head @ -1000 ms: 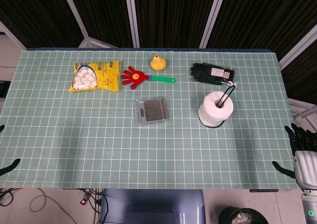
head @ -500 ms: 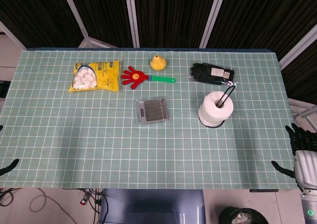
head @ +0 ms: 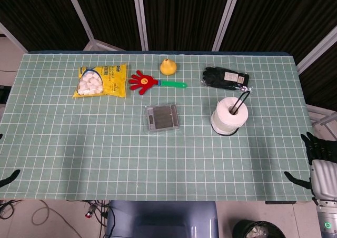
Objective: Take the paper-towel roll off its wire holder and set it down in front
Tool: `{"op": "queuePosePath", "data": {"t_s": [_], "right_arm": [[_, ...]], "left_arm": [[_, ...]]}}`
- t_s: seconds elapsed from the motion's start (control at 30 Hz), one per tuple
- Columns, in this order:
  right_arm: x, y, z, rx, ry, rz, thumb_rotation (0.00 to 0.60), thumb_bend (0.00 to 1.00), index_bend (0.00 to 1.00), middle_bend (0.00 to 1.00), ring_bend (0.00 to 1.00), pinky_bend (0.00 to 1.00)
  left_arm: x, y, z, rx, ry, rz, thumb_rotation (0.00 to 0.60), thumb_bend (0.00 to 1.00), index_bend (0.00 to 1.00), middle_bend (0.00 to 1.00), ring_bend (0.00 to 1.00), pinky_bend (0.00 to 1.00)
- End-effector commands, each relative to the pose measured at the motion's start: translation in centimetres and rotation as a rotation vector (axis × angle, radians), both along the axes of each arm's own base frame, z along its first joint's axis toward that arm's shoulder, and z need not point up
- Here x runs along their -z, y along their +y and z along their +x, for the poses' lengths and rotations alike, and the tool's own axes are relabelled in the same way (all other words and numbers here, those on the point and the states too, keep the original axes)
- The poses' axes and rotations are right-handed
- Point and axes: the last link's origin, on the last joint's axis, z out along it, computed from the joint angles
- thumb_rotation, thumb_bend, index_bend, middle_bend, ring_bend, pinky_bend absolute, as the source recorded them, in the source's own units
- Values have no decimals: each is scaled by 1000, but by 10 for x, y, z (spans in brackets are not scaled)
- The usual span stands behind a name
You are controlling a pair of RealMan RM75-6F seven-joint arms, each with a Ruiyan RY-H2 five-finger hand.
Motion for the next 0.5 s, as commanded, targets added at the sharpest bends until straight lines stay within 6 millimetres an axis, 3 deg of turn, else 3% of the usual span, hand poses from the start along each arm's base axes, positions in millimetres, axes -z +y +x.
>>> {"op": "queuePosePath", "data": {"t_s": [0.03, 0.27, 0.5], "right_arm": [[20, -6, 10, 48, -275, 104, 600, 0, 0, 0, 0, 0], [47, -56, 14, 80, -655, 46, 600, 0, 0, 0, 0, 0], [82, -95, 0, 213, -795, 38, 600, 0, 0, 0, 0, 0]], "left_arm": [[1, 0, 0, -2, 3, -6, 600, 101, 121, 0, 0, 0], [3, 2, 0, -2, 6, -12, 600, 101, 121, 0, 0, 0], [4, 2, 0, -5, 11, -14, 600, 101, 121, 0, 0, 0]]}}
